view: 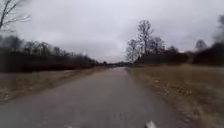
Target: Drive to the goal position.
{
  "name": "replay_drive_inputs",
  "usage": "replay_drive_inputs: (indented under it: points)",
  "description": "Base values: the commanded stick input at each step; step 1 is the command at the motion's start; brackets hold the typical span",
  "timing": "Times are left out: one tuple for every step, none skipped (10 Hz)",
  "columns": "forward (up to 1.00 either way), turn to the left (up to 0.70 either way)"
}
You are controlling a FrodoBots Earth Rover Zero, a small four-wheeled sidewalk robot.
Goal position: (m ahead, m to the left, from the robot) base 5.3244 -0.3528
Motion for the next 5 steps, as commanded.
replay_drive_inputs:
  points:
    - [0.87,-0.02]
    - [0.87,-0.01]
    - [0.87,-0.01]
    - [0.87,-0.01]
    - [0.87,0.0]
